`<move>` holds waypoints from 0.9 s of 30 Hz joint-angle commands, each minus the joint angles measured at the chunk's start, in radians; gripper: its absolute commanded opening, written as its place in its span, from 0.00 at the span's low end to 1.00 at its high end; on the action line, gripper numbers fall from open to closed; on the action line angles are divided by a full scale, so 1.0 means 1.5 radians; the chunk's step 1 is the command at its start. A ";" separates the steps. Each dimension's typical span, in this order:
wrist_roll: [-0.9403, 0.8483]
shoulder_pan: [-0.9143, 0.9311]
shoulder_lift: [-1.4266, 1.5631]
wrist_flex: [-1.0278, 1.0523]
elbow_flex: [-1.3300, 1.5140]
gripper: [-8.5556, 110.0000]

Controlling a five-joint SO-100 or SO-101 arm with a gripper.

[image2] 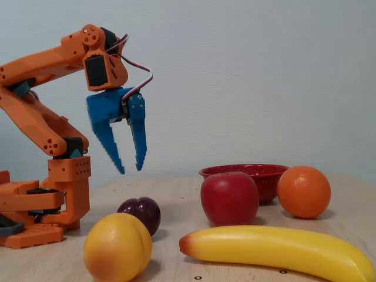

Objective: Put plum in the red bowl.

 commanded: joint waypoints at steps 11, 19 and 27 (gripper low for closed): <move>-0.149 0.099 -0.052 0.000 -0.022 0.39; -0.130 0.120 -0.091 0.004 -0.019 0.40; -0.065 0.106 -0.093 0.028 0.008 0.42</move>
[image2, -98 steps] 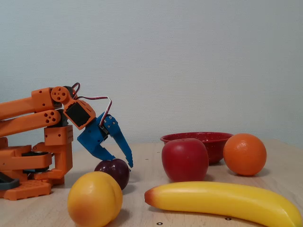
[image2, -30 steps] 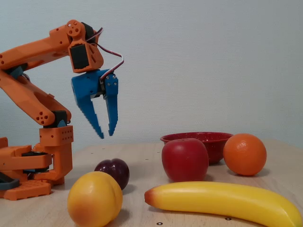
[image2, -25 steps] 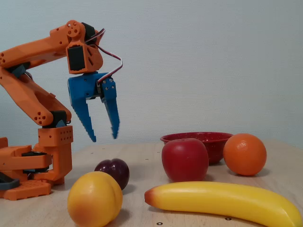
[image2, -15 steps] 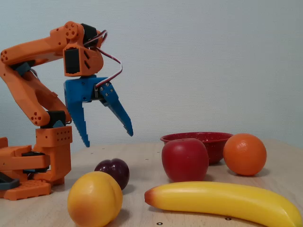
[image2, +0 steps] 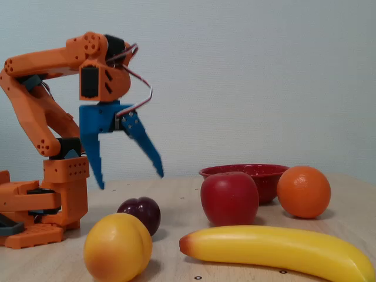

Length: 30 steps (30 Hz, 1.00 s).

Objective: Put plum in the red bowl.

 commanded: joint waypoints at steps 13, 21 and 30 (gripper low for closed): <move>0.041 -0.024 -0.014 -0.028 0.021 0.44; 0.046 -0.026 -0.040 -0.080 0.052 0.44; 0.043 -0.027 -0.077 -0.129 0.071 0.44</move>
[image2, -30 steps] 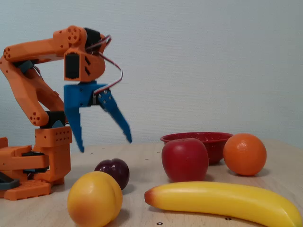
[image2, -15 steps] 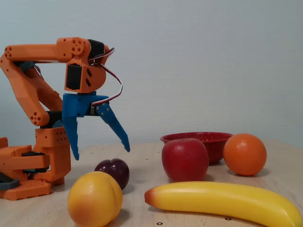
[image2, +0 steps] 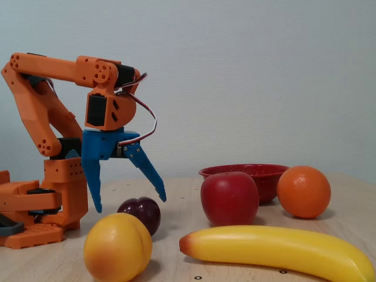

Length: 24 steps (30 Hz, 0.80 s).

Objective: Put plum in the red bowl.

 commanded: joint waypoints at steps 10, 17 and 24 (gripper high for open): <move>-0.001 -0.008 -0.019 -0.042 -0.009 0.44; -0.007 -0.006 -0.035 -0.063 0.003 0.44; -0.009 -0.007 -0.047 -0.081 0.016 0.44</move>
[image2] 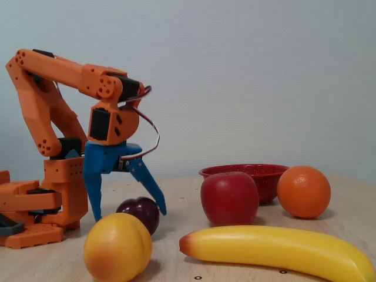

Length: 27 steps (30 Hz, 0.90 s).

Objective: Put plum in the red bowl.

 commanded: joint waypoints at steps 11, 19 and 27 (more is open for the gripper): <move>-0.009 -0.014 0.005 -0.036 -0.007 0.43; -0.010 -0.021 0.005 -0.036 -0.004 0.43; -0.019 -0.024 0.006 -0.028 -0.006 0.43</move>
